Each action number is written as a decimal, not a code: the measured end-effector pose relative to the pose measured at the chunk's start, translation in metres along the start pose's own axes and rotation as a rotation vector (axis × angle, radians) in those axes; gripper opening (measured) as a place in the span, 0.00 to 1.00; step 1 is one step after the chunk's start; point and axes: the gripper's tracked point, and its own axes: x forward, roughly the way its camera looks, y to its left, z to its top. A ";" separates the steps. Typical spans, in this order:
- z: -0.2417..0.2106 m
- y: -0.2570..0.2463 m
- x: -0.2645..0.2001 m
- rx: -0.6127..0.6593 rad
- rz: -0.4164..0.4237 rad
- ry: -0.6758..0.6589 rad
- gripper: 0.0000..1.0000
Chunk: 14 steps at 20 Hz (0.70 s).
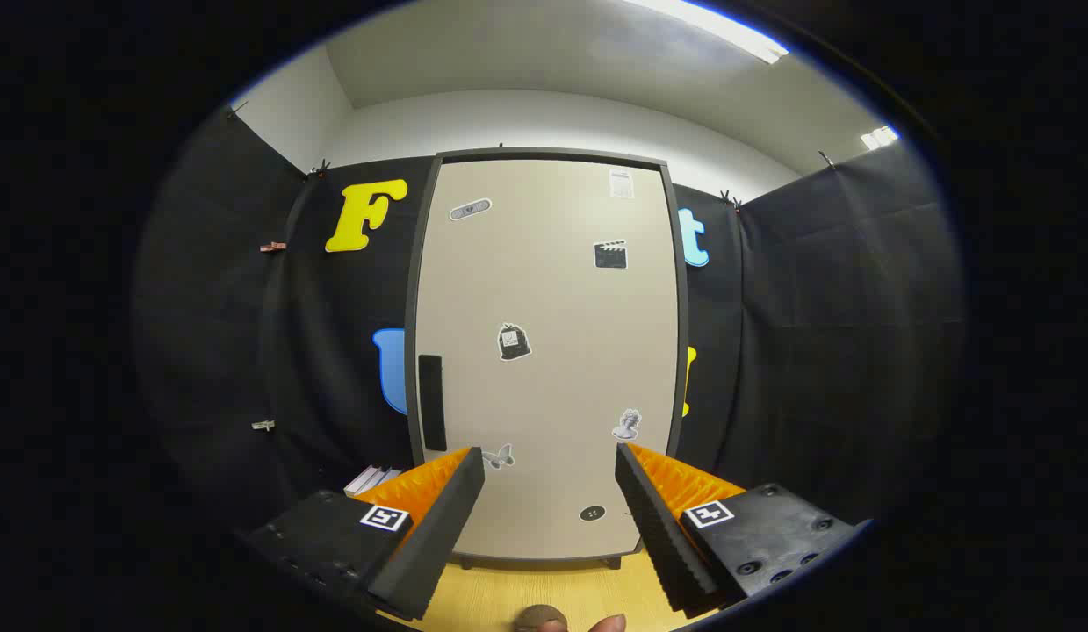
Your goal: Open the shoe cabinet door, grab the shoes and put them into the shoe cabinet, then close the shoe cabinet door.
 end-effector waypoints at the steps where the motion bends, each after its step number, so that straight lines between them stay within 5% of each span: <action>1: 0.001 0.000 -0.001 0.004 0.002 -0.002 0.98; 14: 0.004 0.001 -0.004 -0.015 -0.006 -0.017 0.98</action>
